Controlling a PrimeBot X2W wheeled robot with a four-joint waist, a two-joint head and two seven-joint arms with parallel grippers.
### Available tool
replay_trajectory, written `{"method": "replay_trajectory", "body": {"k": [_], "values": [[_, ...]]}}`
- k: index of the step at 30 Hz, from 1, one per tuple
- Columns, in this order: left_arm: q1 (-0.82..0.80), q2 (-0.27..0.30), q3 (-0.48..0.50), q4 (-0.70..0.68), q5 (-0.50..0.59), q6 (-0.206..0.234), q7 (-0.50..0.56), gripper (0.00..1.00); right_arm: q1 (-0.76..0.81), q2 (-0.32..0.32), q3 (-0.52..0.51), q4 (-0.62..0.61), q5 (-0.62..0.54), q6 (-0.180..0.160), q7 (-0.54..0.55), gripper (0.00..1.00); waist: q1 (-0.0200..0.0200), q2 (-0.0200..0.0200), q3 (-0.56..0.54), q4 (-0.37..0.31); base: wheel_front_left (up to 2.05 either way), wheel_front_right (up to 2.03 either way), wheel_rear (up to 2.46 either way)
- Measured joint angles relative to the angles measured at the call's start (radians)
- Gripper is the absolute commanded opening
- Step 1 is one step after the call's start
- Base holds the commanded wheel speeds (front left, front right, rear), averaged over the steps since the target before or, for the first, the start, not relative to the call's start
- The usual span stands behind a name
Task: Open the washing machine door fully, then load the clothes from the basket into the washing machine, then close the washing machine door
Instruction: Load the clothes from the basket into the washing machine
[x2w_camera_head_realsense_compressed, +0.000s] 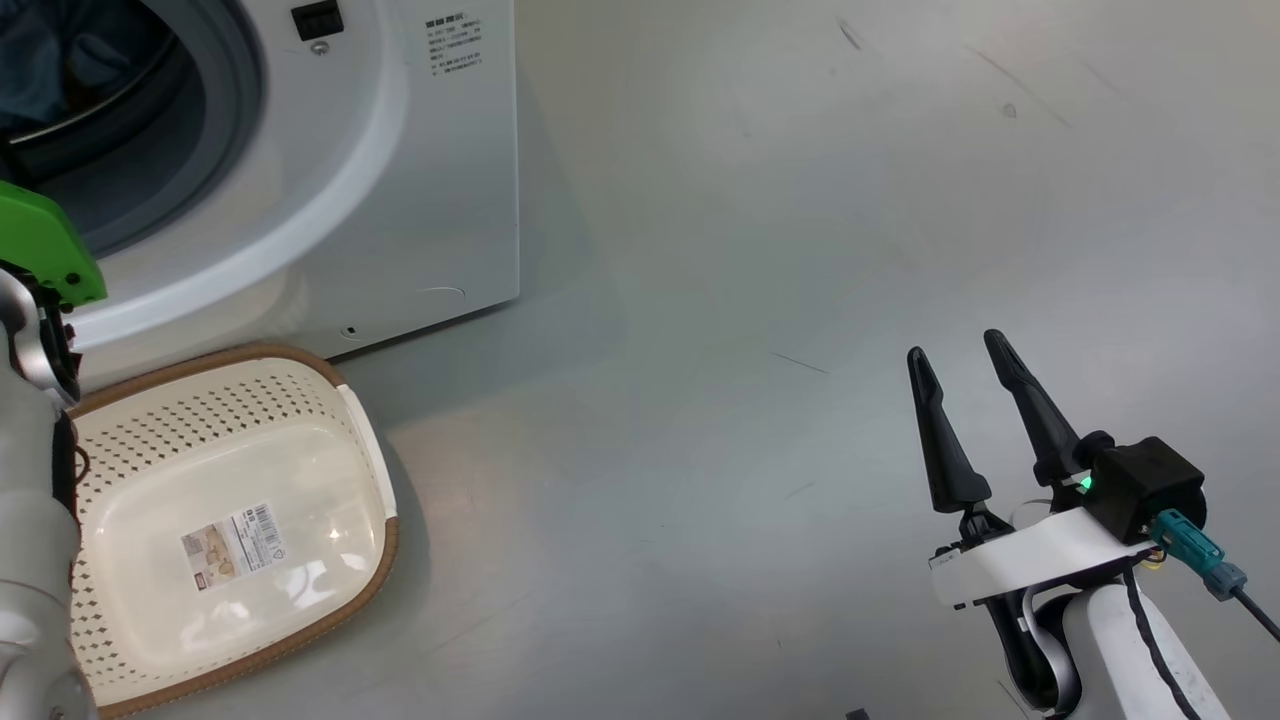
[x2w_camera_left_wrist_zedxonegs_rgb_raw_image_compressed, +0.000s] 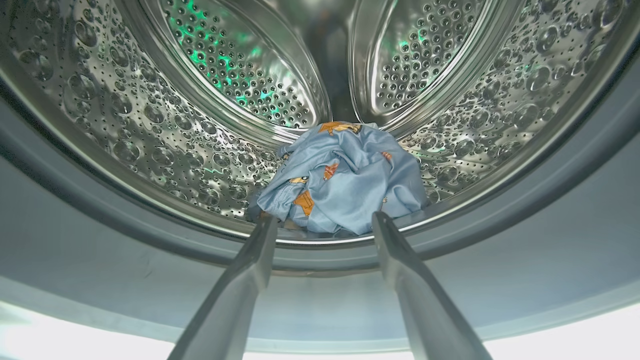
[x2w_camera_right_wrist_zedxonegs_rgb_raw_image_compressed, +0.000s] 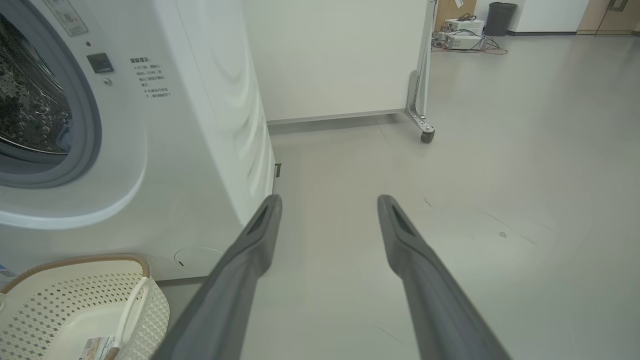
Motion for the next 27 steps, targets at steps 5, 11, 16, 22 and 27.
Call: {"method": "replay_trajectory", "body": {"k": [5, 11, 16, 22, 27], "values": [[0.032, -0.028, 0.002, 0.002, -0.012, -0.021, -0.017, 1.0, 0.003, -0.009, -0.003, 0.001, -0.005, 0.0, 0.0, 1.0, 0.0, 0.0, -0.036, 0.023, 0.0, 0.0, 0.0], [0.071, -0.063, -0.001, 0.005, -0.024, -0.044, -0.027, 1.0, 0.024, -0.015, -0.018, 0.003, -0.005, 0.0, 0.0, 1.0, 0.0, 0.0, -0.08, 0.046, 0.0, 0.0, 0.0], [0.121, -0.094, -0.005, 0.006, -0.027, -0.067, -0.037, 1.0, 0.042, -0.021, -0.028, 0.005, -0.007, 0.0, 0.0, 1.0, 0.0, 0.0, -0.117, 0.067, 0.0, 0.0, 0.0], [0.197, -0.138, -0.009, 0.002, -0.037, -0.09, -0.044, 1.0, 0.061, -0.03, -0.037, 0.007, -0.011, 0.0, 0.0, 1.0, 0.0, 0.0, -0.165, 0.093, 0.0, 0.0, 0.0], [0.272, -0.169, -0.019, -0.012, -0.04, -0.107, -0.044, 1.0, 0.088, -0.037, -0.053, 0.009, -0.011, 0.0, 0.0, 1.0, 0.0, 0.0, -0.205, 0.118, 0.0, 0.0, 0.0]]}}
